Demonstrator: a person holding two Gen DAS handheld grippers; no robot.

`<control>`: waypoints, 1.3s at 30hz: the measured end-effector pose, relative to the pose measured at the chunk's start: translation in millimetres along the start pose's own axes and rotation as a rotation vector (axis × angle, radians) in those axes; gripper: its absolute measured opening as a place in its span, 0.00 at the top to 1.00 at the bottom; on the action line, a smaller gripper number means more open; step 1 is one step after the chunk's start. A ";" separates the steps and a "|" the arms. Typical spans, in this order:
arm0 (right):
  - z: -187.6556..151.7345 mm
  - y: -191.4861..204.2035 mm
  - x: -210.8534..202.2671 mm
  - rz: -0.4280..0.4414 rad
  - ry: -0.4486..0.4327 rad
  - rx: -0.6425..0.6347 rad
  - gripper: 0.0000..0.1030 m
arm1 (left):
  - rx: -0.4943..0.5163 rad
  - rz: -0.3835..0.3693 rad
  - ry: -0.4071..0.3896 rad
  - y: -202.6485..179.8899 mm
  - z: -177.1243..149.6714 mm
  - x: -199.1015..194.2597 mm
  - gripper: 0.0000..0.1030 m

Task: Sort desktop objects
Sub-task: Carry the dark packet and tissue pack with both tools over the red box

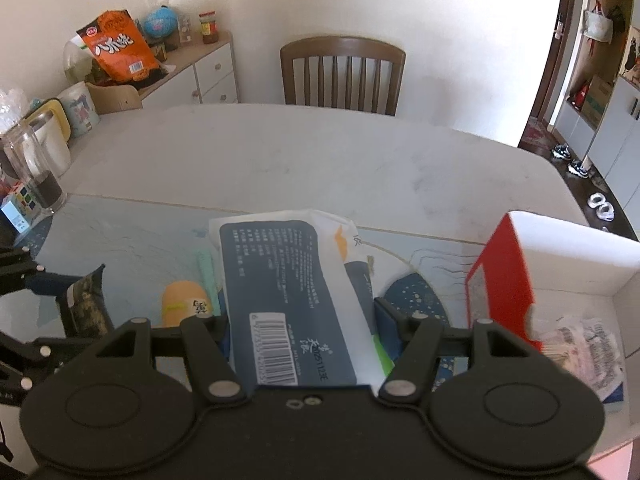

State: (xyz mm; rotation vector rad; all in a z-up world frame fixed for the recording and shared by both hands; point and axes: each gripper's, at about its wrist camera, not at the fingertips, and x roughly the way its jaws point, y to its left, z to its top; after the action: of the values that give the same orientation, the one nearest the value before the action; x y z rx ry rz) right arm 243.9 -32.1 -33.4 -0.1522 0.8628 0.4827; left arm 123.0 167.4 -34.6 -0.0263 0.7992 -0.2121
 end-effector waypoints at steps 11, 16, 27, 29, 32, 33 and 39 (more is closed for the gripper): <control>-8.7 -27.0 -38.0 -0.014 -0.045 0.030 0.37 | 0.060 -0.017 -0.051 -34.8 31.1 -10.2 0.43; -12.5 -43.0 -53.4 -0.028 -0.062 0.039 0.37 | 0.086 -0.031 -0.062 -54.2 45.0 -7.9 0.43; -23.5 -87.7 -71.8 -0.056 -0.080 0.059 0.37 | 0.141 -0.062 -0.079 -100.5 74.7 10.3 0.43; -25.8 -97.0 -74.6 -0.062 -0.082 0.065 0.37 | 0.148 -0.066 -0.081 -108.5 79.1 15.0 0.43; -28.8 -111.5 -77.6 -0.067 -0.085 0.071 0.37 | 0.162 -0.073 -0.084 -123.5 86.8 22.5 0.43; -29.7 -116.8 -78.7 -0.069 -0.086 0.073 0.37 | 0.165 -0.076 -0.086 -128.6 89.5 25.1 0.43; -35.5 -146.5 -84.2 -0.082 -0.094 0.082 0.37 | 0.187 -0.089 -0.090 -160.7 103.3 41.6 0.43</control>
State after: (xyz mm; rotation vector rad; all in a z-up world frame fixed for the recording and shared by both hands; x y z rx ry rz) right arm 241.4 -201.8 -1.7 -0.0882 0.7798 0.3743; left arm 196.2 -4.0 24.7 0.1047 0.6862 -0.3666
